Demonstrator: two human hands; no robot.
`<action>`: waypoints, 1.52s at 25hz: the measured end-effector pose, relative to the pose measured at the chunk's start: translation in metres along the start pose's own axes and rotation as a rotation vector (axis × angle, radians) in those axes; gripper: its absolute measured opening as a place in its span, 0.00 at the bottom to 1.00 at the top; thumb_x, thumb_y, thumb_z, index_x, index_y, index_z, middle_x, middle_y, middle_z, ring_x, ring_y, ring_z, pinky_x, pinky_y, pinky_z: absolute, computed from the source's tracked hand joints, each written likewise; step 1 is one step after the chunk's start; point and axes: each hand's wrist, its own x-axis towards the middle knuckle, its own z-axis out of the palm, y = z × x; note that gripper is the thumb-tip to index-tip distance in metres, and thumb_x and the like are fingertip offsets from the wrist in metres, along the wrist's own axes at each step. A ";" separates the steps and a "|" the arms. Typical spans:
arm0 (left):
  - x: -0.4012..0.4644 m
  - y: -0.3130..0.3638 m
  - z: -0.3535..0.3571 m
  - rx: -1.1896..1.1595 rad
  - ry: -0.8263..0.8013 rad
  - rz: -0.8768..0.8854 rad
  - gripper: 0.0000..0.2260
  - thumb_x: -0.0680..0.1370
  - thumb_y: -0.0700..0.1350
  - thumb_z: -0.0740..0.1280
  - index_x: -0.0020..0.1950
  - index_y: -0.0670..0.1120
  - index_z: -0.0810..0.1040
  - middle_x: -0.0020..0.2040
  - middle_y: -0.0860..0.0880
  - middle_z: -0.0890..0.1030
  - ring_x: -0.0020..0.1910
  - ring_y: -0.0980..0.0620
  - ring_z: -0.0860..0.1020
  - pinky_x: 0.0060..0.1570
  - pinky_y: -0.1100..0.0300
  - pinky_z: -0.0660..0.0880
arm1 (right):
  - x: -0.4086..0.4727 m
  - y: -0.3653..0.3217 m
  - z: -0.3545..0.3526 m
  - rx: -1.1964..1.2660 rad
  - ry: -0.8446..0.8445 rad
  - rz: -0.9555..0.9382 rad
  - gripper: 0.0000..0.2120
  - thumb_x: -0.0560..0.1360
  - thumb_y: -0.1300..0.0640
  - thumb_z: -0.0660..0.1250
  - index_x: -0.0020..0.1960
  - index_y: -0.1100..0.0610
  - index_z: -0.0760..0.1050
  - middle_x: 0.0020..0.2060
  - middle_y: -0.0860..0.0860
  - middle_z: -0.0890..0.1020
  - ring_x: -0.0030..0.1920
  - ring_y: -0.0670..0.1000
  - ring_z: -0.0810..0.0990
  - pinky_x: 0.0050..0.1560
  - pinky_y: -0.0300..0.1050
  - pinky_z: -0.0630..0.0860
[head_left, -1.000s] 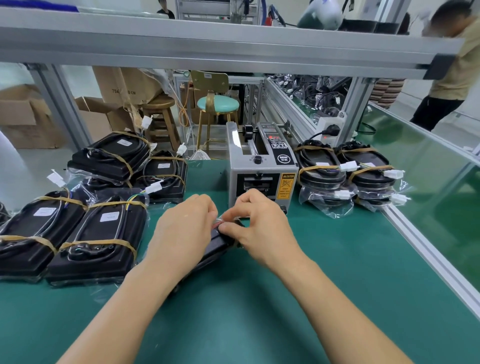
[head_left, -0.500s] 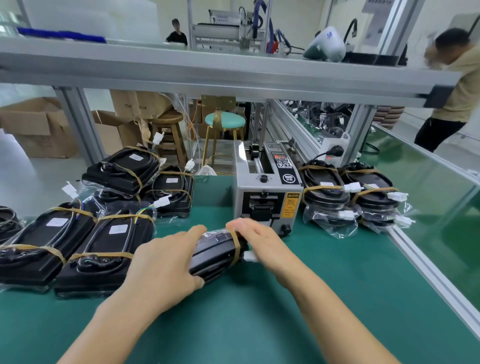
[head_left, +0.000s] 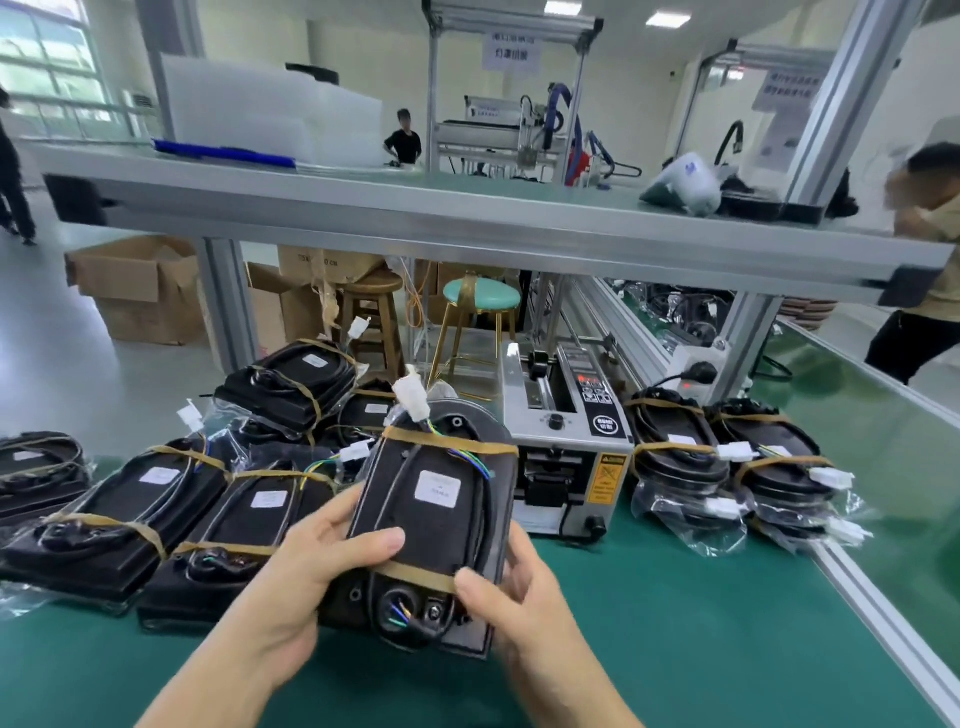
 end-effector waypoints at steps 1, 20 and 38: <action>-0.002 0.000 -0.002 0.005 -0.035 -0.026 0.22 0.67 0.40 0.73 0.60 0.50 0.79 0.57 0.41 0.82 0.54 0.42 0.81 0.45 0.55 0.80 | 0.003 -0.004 0.004 -0.011 0.056 -0.024 0.35 0.68 0.55 0.76 0.72 0.53 0.66 0.65 0.54 0.78 0.66 0.58 0.76 0.67 0.56 0.71; -0.002 -0.015 -0.042 -0.358 -0.163 0.212 0.24 0.62 0.37 0.79 0.57 0.44 0.81 0.50 0.40 0.83 0.50 0.43 0.80 0.50 0.52 0.78 | 0.009 -0.019 0.046 -0.371 0.171 -0.375 0.39 0.59 0.61 0.79 0.62 0.32 0.71 0.62 0.43 0.79 0.64 0.46 0.77 0.62 0.40 0.74; 0.078 0.133 -0.132 -0.319 0.537 0.025 0.07 0.74 0.43 0.70 0.49 0.42 0.76 0.49 0.39 0.80 0.50 0.41 0.80 0.41 0.48 0.77 | 0.119 -0.062 0.077 -0.541 0.048 0.107 0.33 0.76 0.49 0.68 0.76 0.43 0.55 0.63 0.43 0.72 0.60 0.48 0.77 0.64 0.51 0.74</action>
